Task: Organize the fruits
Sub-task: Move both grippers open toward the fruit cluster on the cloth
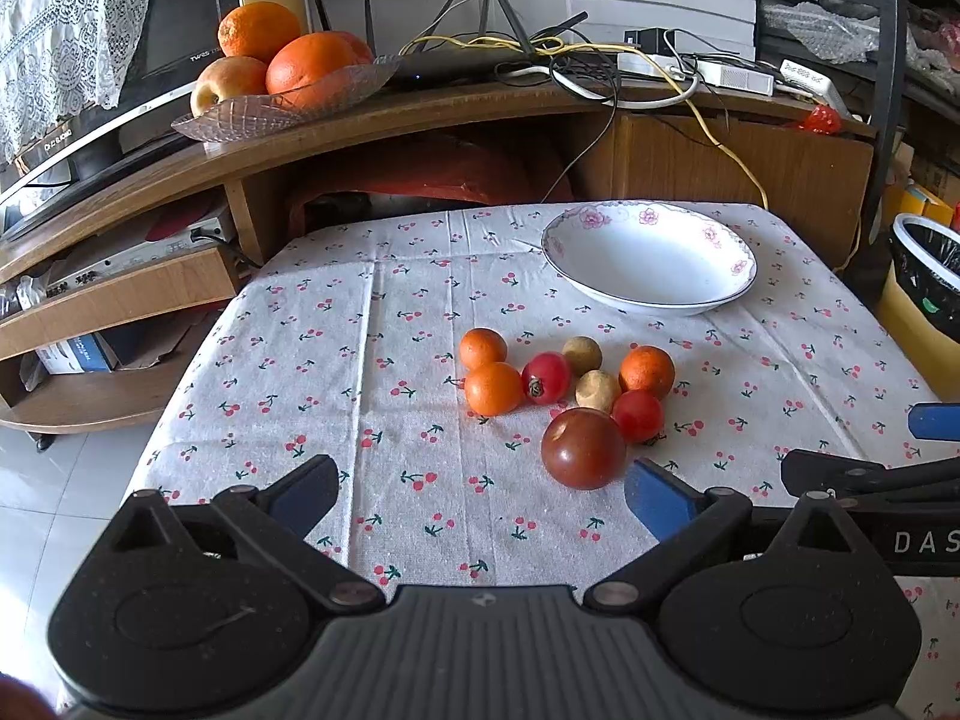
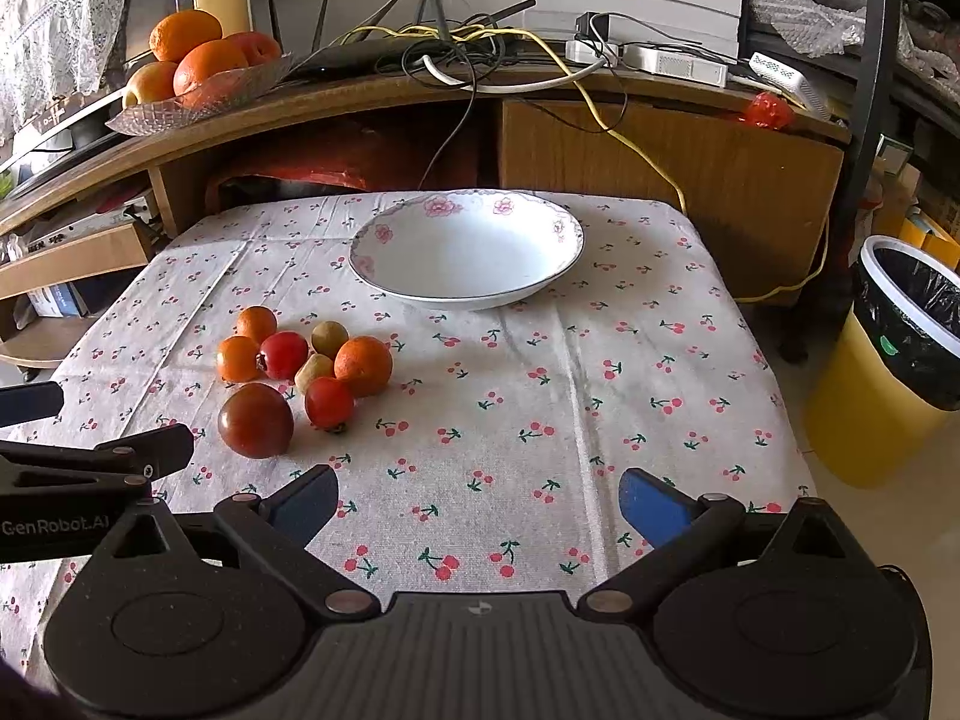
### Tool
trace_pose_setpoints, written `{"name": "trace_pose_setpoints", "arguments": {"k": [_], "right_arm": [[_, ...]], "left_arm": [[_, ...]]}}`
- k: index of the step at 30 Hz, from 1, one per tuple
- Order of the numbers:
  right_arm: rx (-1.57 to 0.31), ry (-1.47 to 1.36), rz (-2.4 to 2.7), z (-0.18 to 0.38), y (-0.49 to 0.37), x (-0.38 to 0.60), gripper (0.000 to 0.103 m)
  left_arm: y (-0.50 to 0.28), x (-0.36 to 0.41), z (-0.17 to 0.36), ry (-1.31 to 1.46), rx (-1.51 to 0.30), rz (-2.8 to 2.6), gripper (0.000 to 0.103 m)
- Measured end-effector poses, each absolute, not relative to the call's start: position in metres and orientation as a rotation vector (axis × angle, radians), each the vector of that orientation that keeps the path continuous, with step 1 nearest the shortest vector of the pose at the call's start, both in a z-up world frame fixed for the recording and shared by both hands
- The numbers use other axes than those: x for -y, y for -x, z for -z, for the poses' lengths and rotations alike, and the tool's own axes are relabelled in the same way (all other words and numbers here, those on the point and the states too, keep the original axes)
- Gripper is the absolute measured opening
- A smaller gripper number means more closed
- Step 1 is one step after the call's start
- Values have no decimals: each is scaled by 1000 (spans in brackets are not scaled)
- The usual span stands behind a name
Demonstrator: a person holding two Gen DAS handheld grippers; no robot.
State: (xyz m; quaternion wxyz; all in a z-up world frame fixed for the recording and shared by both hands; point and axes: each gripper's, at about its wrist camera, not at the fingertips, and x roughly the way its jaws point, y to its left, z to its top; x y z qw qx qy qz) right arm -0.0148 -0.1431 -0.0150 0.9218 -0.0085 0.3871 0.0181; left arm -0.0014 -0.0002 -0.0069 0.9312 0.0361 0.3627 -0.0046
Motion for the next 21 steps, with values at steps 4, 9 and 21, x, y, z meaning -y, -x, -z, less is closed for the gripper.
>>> {"name": "trace_pose_setpoints", "arguments": {"k": [4,9,21], "right_arm": [[-796,18,-47,15,15,141,94],[-799,18,-54,16,15,141,92],[-812,22,-86,9,11,138,84]], "left_arm": [[1,1,7,-81,-742,9,103],[1,1,7,-85,-742,10,103],[-1,-1,2,-89,-734,42,102]]}}
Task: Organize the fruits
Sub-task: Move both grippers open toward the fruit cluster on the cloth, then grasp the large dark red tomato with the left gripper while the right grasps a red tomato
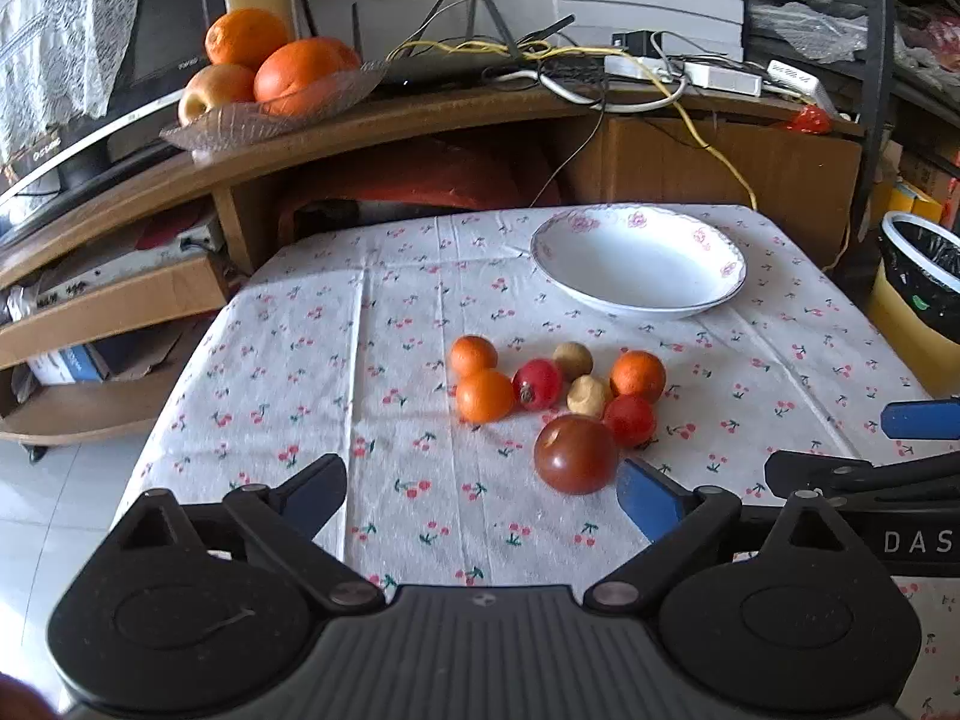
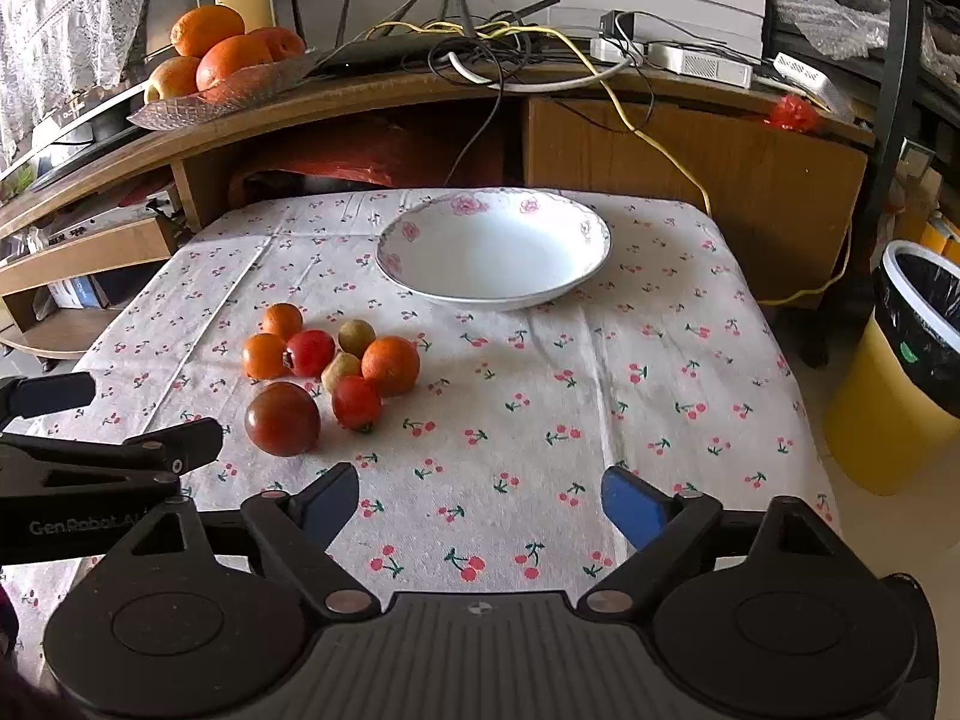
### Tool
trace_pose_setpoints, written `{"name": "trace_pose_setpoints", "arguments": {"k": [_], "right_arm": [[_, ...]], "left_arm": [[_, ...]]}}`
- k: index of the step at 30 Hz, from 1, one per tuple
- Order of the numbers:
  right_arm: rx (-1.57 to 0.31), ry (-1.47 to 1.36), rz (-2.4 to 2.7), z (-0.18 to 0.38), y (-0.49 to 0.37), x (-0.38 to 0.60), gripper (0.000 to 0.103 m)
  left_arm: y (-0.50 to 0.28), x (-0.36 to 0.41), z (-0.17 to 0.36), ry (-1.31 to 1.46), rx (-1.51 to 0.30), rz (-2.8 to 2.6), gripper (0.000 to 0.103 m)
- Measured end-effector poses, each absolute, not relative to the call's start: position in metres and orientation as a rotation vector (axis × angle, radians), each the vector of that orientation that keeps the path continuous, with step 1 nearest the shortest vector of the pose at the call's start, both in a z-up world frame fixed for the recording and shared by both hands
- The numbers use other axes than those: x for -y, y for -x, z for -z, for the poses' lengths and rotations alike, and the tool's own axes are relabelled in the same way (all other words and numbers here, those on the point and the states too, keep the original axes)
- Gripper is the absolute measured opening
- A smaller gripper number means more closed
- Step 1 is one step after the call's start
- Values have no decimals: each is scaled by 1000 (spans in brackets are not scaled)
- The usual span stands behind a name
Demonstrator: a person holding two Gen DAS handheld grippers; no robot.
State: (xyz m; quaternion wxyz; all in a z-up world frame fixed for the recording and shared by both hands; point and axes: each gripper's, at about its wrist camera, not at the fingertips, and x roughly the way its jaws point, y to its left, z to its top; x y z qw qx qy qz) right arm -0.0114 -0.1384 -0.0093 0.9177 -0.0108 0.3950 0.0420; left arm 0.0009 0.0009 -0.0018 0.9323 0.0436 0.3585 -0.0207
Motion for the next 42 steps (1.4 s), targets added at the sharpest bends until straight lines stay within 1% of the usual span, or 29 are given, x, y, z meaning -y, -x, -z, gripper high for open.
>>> {"name": "trace_pose_setpoints", "arguments": {"k": [3,4,6,9,12,15,18,20,22,24,26,28,32,34,36,42], "right_arm": [[-811,40,-109,4,12,134,83],[-809,51,-119,3,13,132,81],[-818,80,-135,4,9,130,81],[-855,69,-177,6,-3,132,76],[-860,89,-232,9,-15,130,74],[-889,97,-268,15,-27,128,70],[-917,97,-296,19,-37,124,67],[-932,99,-317,22,-43,121,61],[-945,95,-330,23,-50,119,56],[-958,75,-342,23,-57,120,54],[-981,36,-366,23,-63,121,49],[-991,31,-391,25,-68,117,47],[-1023,53,-425,35,-77,108,33],[-1033,56,-430,41,-82,105,32],[-1049,46,-436,46,-86,103,29],[-1032,59,-444,47,-92,97,23]], "left_arm": [[-3,0,-2,-106,-728,54,102],[-5,1,-3,-109,-731,62,101],[-9,1,-3,-123,-739,72,101],[-15,0,-1,-136,-753,82,101],[-24,-1,1,-149,-772,86,100],[-33,-6,6,-142,-807,102,96],[-42,-12,11,-104,-851,129,91],[-45,-13,13,-108,-864,136,88],[-48,-14,13,-140,-871,162,88],[-48,-15,11,-164,-873,189,88],[-48,-16,8,-177,-872,220,88],[-47,-14,9,-189,-870,247,88],[-46,-9,16,-204,-885,291,88],[-46,-6,19,-213,-890,304,88],[-47,-4,22,-213,-891,318,88],[-53,1,29,-207,-893,349,88]]}}
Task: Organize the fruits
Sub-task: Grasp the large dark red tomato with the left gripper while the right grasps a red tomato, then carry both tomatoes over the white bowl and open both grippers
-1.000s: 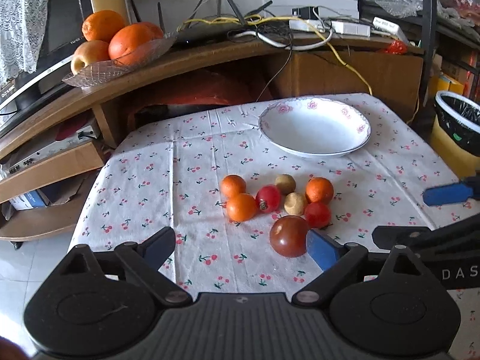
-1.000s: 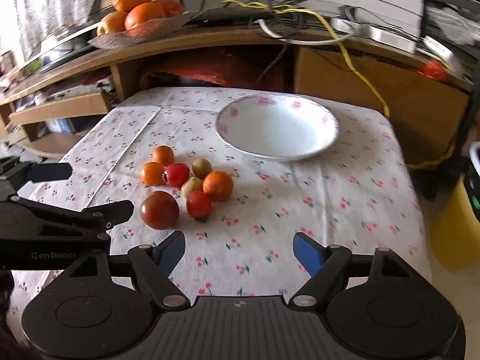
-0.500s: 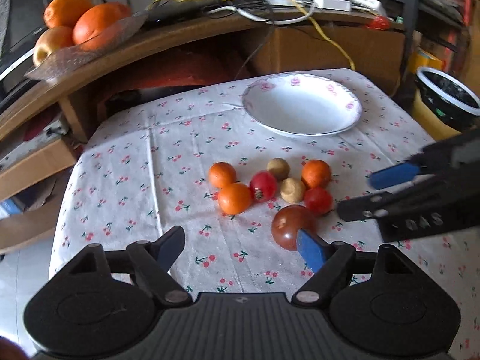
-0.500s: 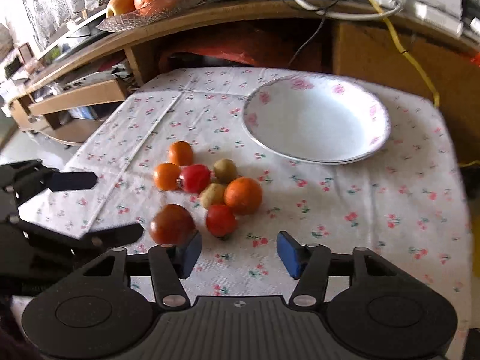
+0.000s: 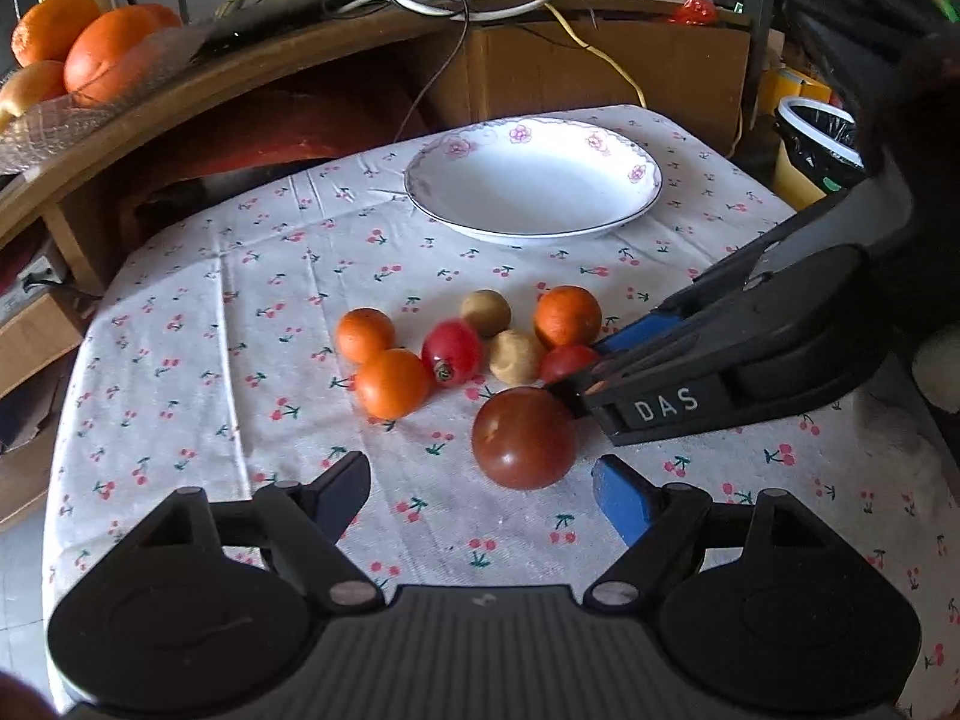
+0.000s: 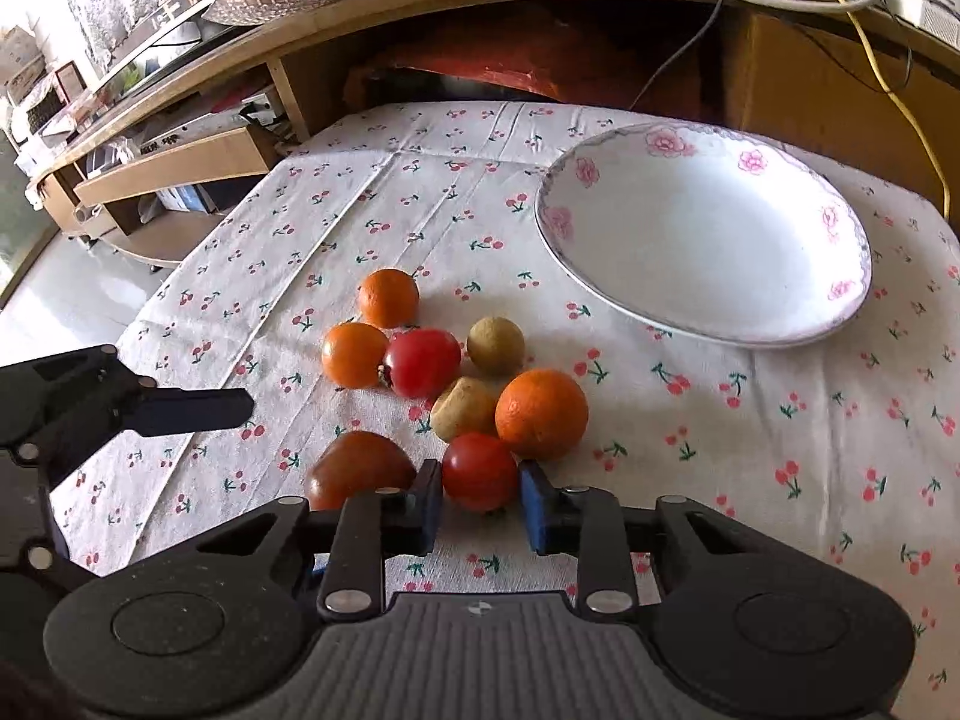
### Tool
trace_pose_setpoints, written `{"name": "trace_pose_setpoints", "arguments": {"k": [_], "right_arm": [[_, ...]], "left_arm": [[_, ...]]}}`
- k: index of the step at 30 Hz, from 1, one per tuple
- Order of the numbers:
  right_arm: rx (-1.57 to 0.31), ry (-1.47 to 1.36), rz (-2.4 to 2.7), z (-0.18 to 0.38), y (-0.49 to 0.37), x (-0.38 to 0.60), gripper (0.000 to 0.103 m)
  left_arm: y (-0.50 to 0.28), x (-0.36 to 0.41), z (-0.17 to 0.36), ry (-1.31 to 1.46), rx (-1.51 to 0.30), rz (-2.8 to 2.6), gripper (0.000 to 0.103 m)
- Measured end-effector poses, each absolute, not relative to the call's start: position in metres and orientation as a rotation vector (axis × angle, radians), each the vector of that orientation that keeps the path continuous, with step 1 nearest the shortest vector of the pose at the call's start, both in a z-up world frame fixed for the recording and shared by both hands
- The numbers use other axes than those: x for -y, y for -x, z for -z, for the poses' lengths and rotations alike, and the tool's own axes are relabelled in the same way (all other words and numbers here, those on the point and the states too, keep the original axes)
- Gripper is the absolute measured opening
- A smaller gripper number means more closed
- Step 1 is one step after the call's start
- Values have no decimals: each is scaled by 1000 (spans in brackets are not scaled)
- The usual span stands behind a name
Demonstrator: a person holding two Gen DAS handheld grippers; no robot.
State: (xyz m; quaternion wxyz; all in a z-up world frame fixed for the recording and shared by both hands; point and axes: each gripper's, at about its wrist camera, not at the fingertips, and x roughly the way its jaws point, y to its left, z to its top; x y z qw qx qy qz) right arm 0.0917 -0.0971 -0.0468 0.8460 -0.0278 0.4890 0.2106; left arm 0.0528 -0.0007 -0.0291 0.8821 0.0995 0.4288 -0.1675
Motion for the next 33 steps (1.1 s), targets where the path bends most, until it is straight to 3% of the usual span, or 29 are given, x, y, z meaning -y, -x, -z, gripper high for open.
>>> {"name": "trace_pose_setpoints", "arguments": {"k": [10,19,22,33], "right_arm": [[-1037,89,-450,44,-83,111,22],[-1041,83,-430,42,-79,120,22],[-1043,96,-424,42,-79,121,22],[-1013,91,-417,25,-75,134,22]], "left_arm": [[-63,10,41,-171,-922,397,58],[-71,17,46,-178,-904,369,56],[-69,16,45,-164,-907,366,50],[-65,18,26,-181,-949,274,48]]}}
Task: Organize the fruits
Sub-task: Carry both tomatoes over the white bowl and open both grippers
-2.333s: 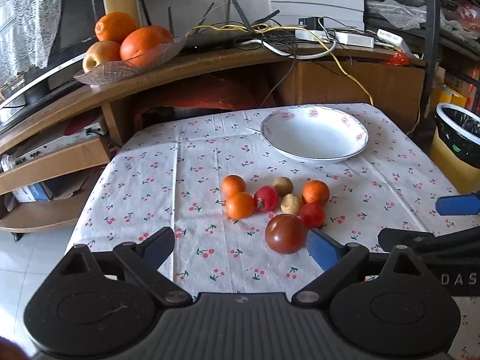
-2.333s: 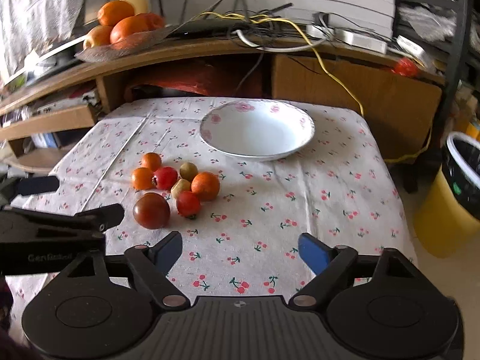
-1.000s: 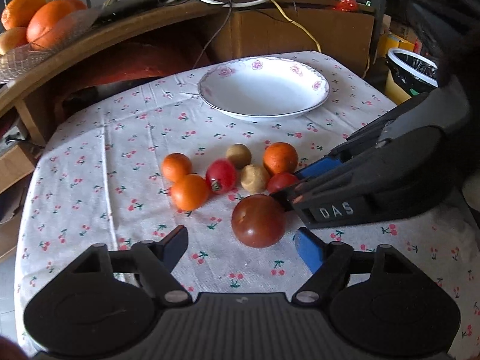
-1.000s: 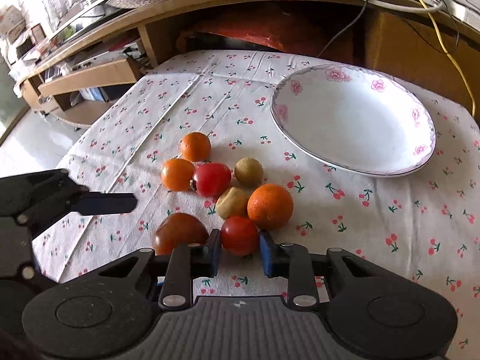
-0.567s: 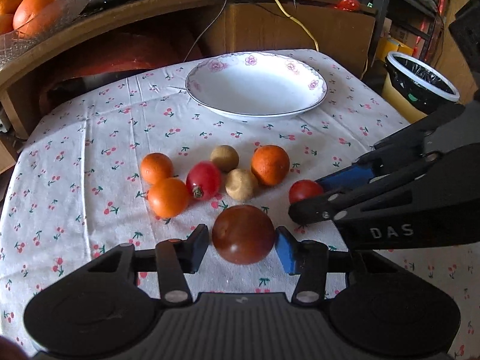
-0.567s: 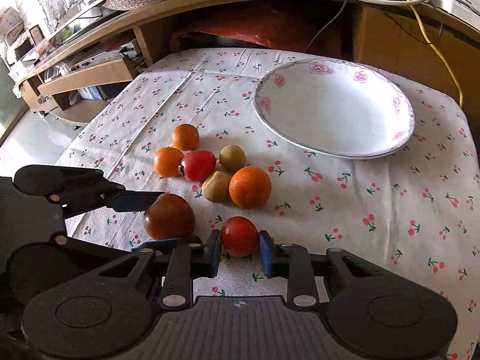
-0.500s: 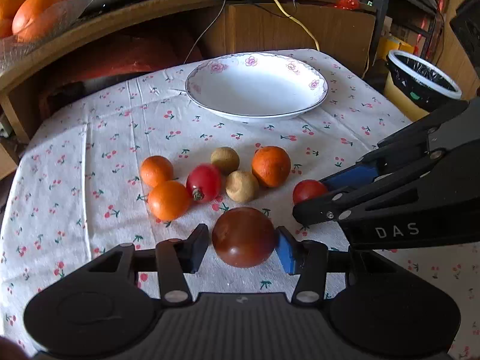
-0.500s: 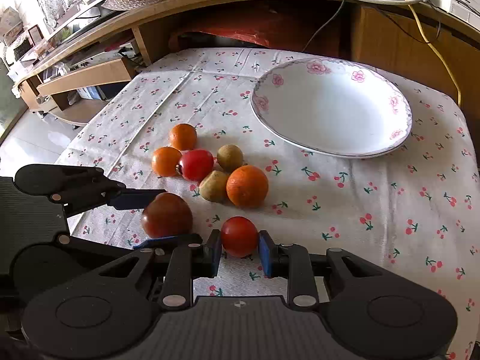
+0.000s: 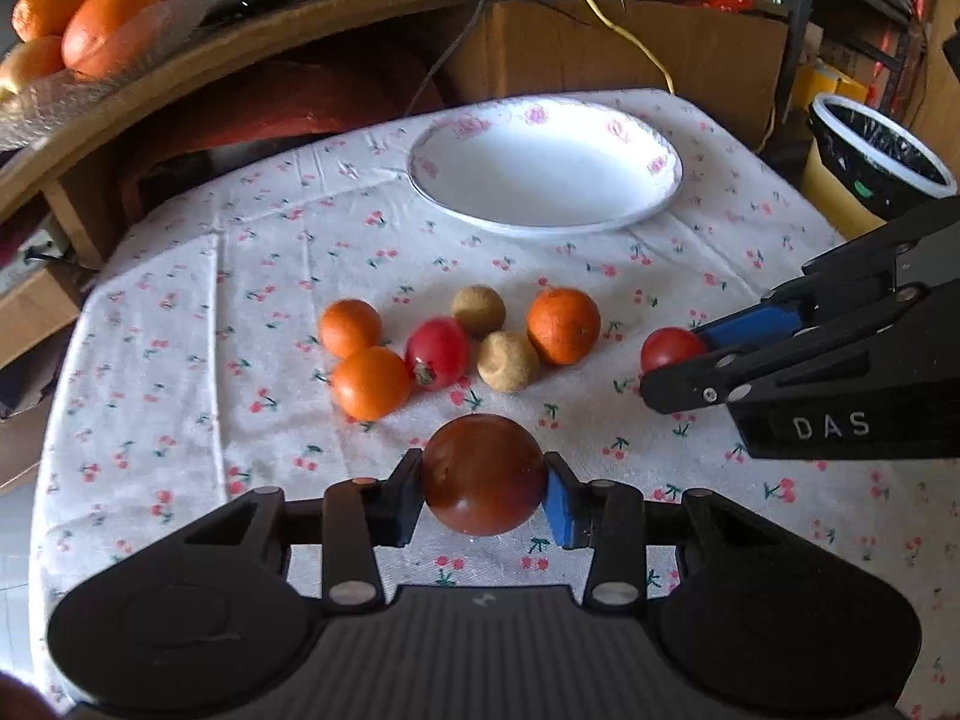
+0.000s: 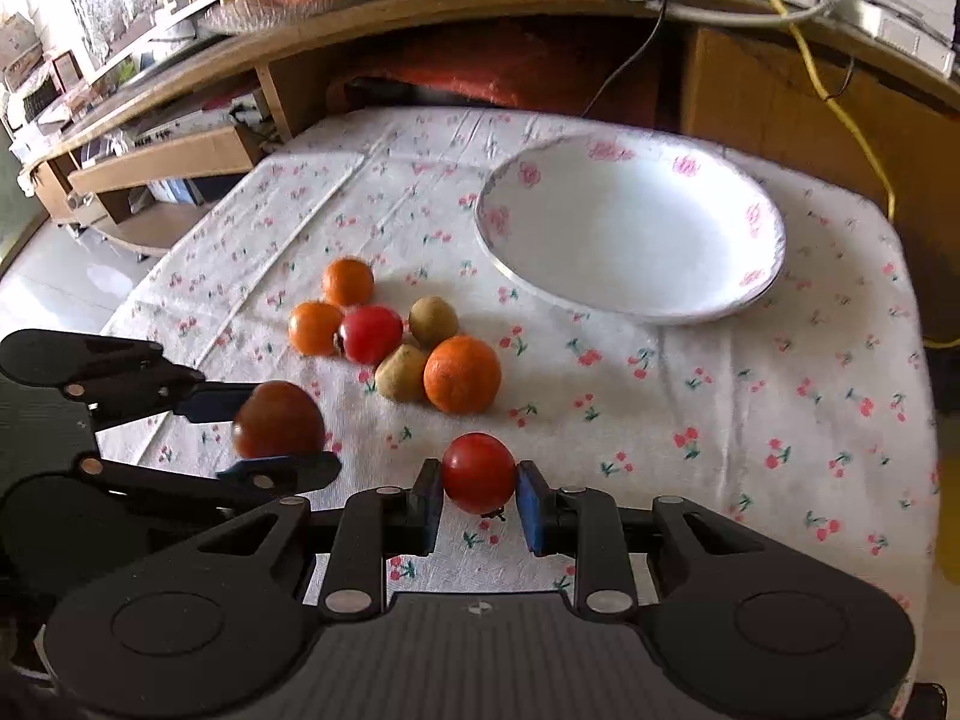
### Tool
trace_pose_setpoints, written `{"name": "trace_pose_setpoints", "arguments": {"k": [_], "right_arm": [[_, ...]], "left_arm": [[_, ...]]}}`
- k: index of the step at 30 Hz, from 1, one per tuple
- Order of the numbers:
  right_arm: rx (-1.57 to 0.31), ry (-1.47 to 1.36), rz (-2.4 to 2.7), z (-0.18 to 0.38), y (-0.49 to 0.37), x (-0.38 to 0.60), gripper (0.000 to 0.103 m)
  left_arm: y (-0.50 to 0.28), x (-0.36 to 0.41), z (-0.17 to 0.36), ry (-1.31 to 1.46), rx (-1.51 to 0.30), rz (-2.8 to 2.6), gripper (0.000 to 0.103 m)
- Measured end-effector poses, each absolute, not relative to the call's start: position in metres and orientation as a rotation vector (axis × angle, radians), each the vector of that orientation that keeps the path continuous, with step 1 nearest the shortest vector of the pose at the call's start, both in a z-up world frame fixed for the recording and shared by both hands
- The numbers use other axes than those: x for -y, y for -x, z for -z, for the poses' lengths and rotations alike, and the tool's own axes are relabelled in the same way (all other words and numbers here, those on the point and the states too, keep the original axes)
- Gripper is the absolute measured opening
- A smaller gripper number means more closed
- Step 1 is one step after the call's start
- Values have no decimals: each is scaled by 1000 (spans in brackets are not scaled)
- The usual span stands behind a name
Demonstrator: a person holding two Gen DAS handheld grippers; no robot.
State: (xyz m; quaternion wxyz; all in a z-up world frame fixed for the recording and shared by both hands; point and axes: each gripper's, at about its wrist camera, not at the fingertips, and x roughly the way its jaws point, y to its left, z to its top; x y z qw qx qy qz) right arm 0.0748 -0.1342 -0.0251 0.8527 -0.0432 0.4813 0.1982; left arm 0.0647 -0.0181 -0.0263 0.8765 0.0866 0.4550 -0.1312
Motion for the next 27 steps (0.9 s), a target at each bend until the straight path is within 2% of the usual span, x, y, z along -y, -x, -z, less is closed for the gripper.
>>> {"name": "trace_pose_setpoints", "arguments": {"k": [10,27], "right_arm": [[-943,8,-363,4,-103,148,22],[-935,31,-282,20,-158,158,22]], "left_arm": [[-99,23,1,-154,-890,309,48],[-176,47,14,-161,-883,307,48]]}}
